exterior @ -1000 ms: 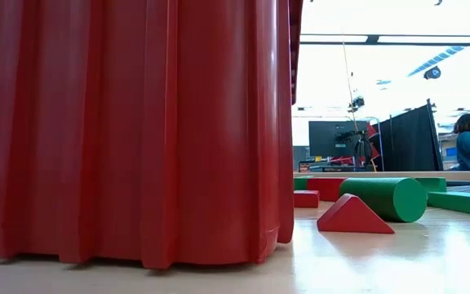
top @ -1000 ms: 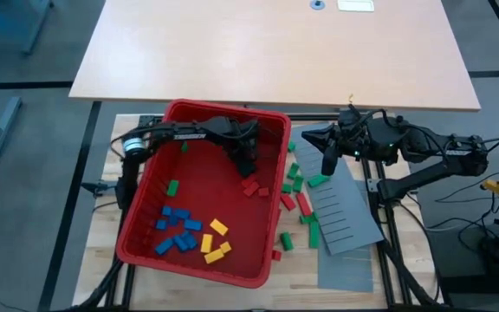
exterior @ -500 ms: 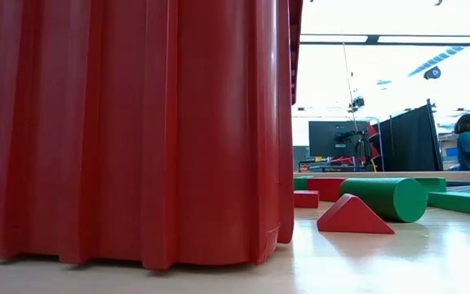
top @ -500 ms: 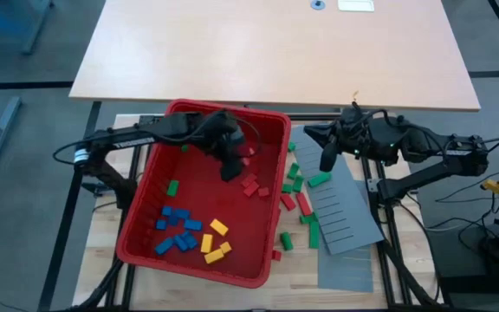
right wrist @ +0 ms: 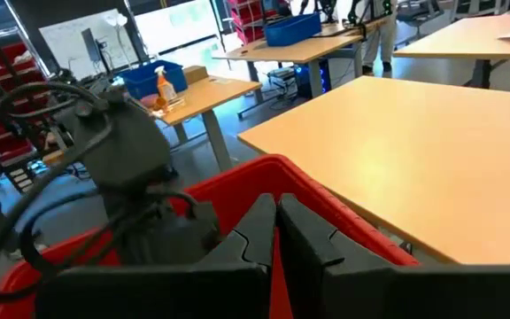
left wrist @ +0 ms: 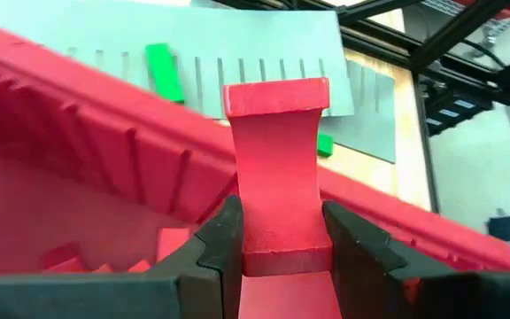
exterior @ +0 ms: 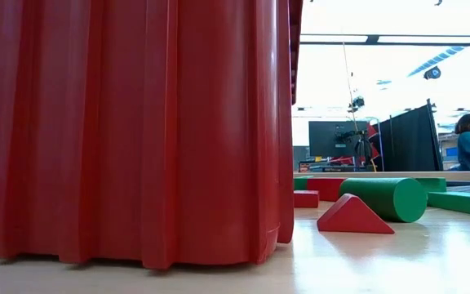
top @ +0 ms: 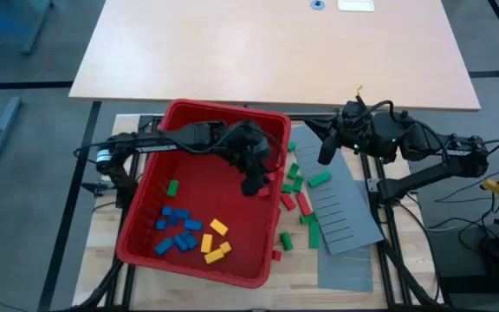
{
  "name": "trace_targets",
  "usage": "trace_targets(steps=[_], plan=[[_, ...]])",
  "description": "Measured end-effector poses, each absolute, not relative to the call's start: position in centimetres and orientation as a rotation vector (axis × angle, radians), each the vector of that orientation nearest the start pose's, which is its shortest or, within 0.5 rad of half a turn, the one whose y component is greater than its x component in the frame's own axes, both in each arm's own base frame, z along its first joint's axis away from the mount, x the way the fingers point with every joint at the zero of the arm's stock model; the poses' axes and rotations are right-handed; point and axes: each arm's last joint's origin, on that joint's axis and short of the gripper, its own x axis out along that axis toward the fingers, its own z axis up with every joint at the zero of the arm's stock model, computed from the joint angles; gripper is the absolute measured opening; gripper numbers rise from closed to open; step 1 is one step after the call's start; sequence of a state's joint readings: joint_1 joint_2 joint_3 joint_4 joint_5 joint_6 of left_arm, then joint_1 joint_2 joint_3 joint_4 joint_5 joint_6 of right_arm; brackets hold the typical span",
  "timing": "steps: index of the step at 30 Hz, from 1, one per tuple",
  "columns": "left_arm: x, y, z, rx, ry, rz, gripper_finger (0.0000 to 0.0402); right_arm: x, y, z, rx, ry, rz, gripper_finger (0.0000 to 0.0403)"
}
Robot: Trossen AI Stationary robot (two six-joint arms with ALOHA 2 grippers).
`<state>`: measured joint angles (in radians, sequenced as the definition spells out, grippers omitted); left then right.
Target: Sort blocks
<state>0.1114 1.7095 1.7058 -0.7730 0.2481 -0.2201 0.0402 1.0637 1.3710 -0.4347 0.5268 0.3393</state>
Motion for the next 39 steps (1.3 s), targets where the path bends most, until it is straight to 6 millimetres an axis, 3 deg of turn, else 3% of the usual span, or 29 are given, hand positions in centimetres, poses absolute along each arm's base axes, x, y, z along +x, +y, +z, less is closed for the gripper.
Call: trace_targets(steps=[9, 15, 22, 26, 29, 36, 39], plan=[[41.4, 2.9, 35.0, -0.363, 0.776, -0.180, 0.0107, 20.0, -0.6, 45.4, 0.304, 0.039, -0.500, 0.0000], [43.4, 2.8, 35.0, -0.365, 0.758, -0.209, 0.0113, 20.0, -0.6, 45.4, 0.305, 0.039, -0.499, 0.0000], [43.8, 2.8, 34.7, -0.369, 0.804, -0.204, 0.0311, 20.0, -0.6, 45.4, 0.305, 0.041, -0.495, 0.0000], [43.4, 3.1, 34.1, -0.365, 0.862, -0.175, 0.0371, 20.0, -0.6, 45.3, 0.304, 0.045, -0.496, 0.0000], [42.6, 3.5, 34.0, -0.325, 0.931, -0.109, 0.0371, 20.0, -0.6, 45.3, 0.303, 0.046, -0.496, 0.0000], [39.6, 4.6, 35.3, -0.250, 1.048, -0.005, 0.0315, 20.0, -0.6, 45.2, 0.301, 0.055, -0.492, 0.0000], [38.7, 5.0, 35.3, -0.226, 1.083, 0.005, 0.0310, 20.0, -0.6, 45.2, 0.301, 0.057, -0.492, 0.0000]])
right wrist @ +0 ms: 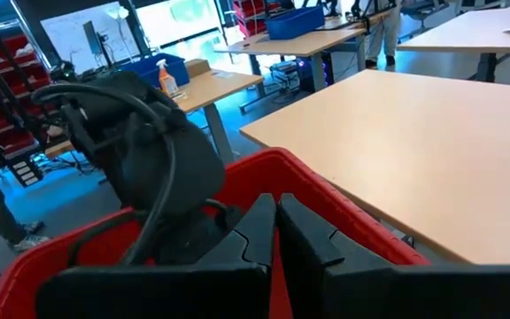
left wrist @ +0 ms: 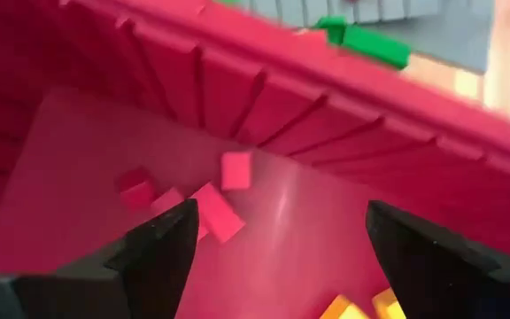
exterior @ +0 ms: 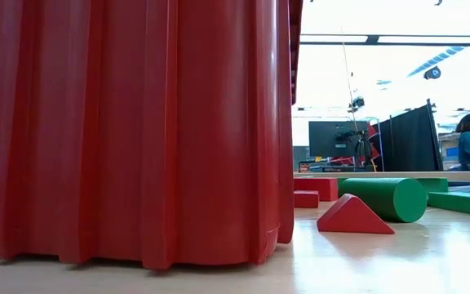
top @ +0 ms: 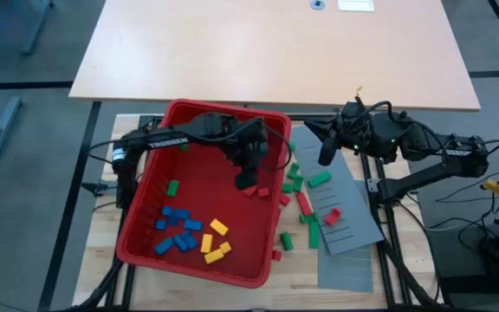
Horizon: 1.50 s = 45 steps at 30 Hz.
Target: Sort blocks
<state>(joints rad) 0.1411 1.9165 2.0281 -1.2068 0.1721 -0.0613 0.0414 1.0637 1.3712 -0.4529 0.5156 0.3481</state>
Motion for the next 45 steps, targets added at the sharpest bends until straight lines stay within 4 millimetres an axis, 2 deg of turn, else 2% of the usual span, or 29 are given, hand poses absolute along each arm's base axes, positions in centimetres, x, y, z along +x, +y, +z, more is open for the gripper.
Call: trace_targets(steps=[2, 5, 9, 13, 17, 25, 31, 38, 45], plan=[[38.3, 5.3, 35.0, -0.205, 1.097, 0.021, 0.0309, 20.0, -0.6, 45.2, 0.304, 0.058, -0.492, 0.0000], [37.8, 6.1, 33.6, -0.211, 1.139, 0.043, 0.0309, 20.0, -0.6, 45.1, 0.319, 0.067, -0.483, 0.0000], [37.6, 7.2, 30.2, -0.256, 1.173, 0.074, 0.0309, 20.0, -0.5, 45.0, 0.334, 0.077, -0.449, 0.0000], [37.2, 7.7, 27.0, -0.363, 1.131, 0.058, 0.0309, 20.0, -0.5, 45.0, 0.340, 0.080, -0.446, 0.0000], [36.7, 8.3, 23.6, -0.449, 1.111, 0.119, 0.0309, 20.0, -0.5, 45.0, 0.345, 0.079, -0.446, 0.0000], [36.2, 9.1, 19.0, -0.523, 1.120, 0.187, 0.0309, 20.0, -0.5, 44.9, 0.343, 0.086, -0.447, 0.0000], [36.5, 9.1, 17.4, -0.526, 1.137, 0.187, 0.0309, 20.0, -0.5, 44.9, 0.342, 0.088, -0.448, 0.0000], [37.4, 8.6, 17.6, -0.507, 1.091, 0.163, 0.0312, 20.0, -0.5, 44.9, 0.343, 0.086, -0.448, 0.0000], [37.7, 7.8, 17.2, -0.494, 1.096, 0.145, 0.0334, 20.0, -0.5, 44.9, 0.343, 0.085, -0.448, 0.0000]])
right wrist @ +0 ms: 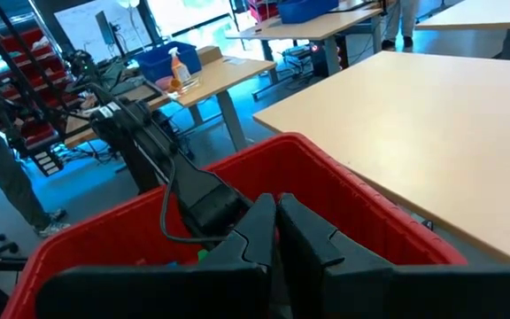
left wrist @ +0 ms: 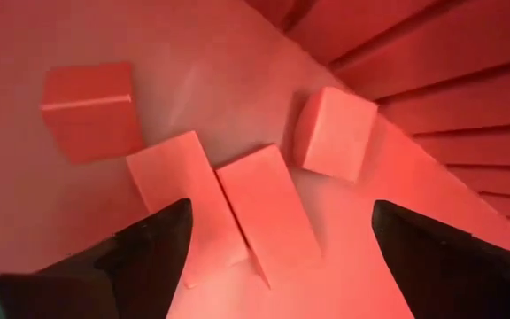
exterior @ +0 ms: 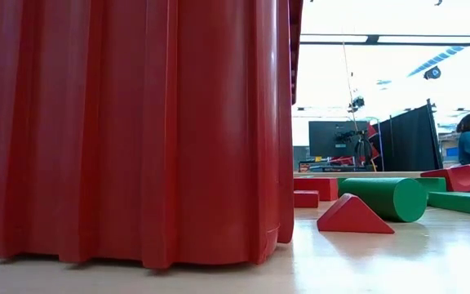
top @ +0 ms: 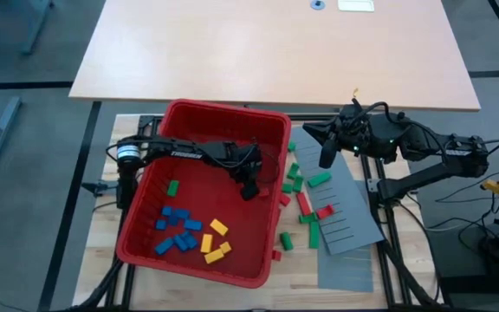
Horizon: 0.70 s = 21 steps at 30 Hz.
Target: Sort blocks
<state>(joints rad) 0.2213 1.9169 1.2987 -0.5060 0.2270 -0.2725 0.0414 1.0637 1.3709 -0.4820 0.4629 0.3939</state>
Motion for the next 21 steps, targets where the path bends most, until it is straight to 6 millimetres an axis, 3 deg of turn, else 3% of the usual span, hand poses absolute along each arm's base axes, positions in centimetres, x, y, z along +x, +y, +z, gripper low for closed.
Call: trace_targets(steps=[11, 21], plan=[[38.1, 7.6, 15.9, -0.478, 1.132, 0.167, 0.0396, 20.0, -0.5, 44.9, 0.356, 0.083, -0.449, 0.0000], [36.5, 7.9, 14.6, -0.416, 1.256, 0.331, 0.0394, 20.0, -0.5, 44.9, 0.358, 0.083, -0.450, 0.0000]])
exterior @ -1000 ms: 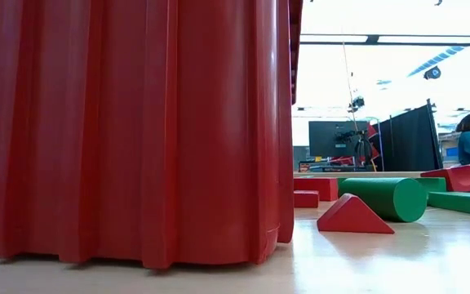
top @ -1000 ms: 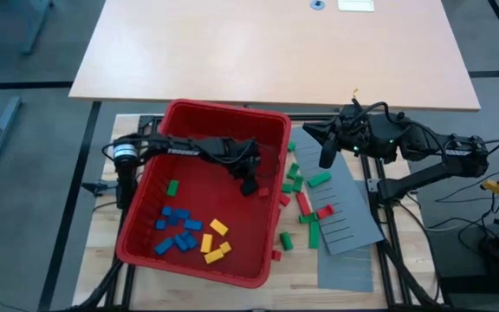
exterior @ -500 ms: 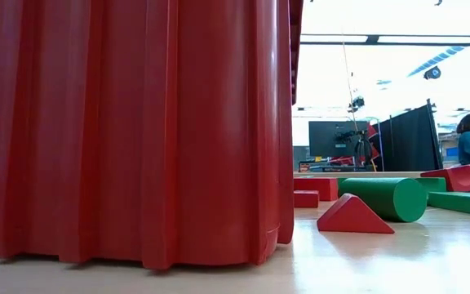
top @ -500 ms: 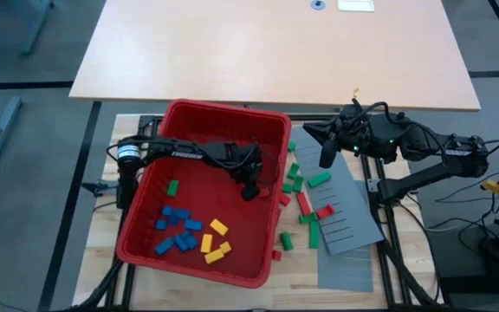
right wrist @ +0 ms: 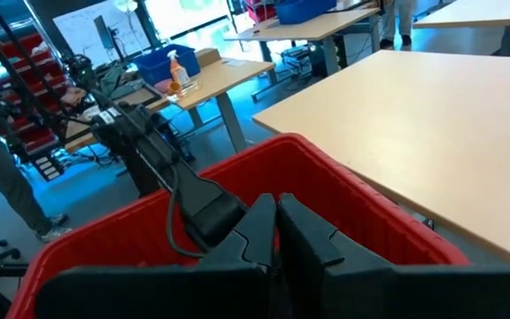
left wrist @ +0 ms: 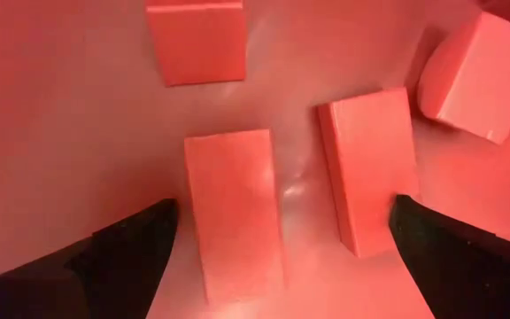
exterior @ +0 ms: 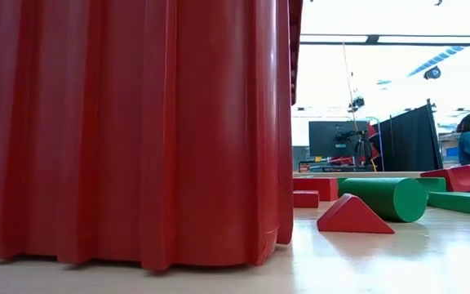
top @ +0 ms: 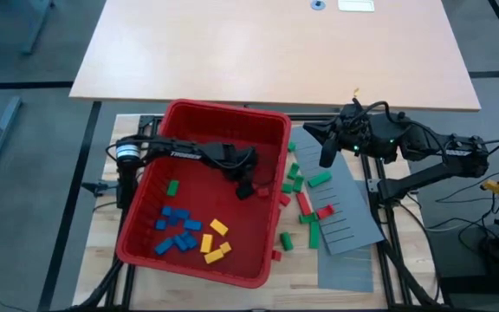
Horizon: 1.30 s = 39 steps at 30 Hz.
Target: Sort blocks
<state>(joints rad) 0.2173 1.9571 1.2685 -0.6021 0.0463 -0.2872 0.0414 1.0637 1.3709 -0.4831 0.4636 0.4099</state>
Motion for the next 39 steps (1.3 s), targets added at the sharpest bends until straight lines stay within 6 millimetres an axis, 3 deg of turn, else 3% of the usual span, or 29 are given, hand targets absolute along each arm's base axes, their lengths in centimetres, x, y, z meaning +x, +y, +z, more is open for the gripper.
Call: trace_targets(steps=[15, 24, 39], plan=[[36.40, 7.73, 13.83, -0.452, 1.229, 0.301, 0.0385, 19.97, -0.47, 44.94, 0.371, 0.078, -0.450, 0.0000], [36.18, 7.66, 13.60, -0.532, 1.227, 0.337, 0.0278, 19.97, -0.47, 44.95, 0.386, 0.074, -0.451, 0.0000], [35.87, 7.83, 13.59, -0.509, 1.250, 0.360, 0.0102, 19.98, -0.47, 44.95, 0.387, 0.074, -0.451, 0.0000]])
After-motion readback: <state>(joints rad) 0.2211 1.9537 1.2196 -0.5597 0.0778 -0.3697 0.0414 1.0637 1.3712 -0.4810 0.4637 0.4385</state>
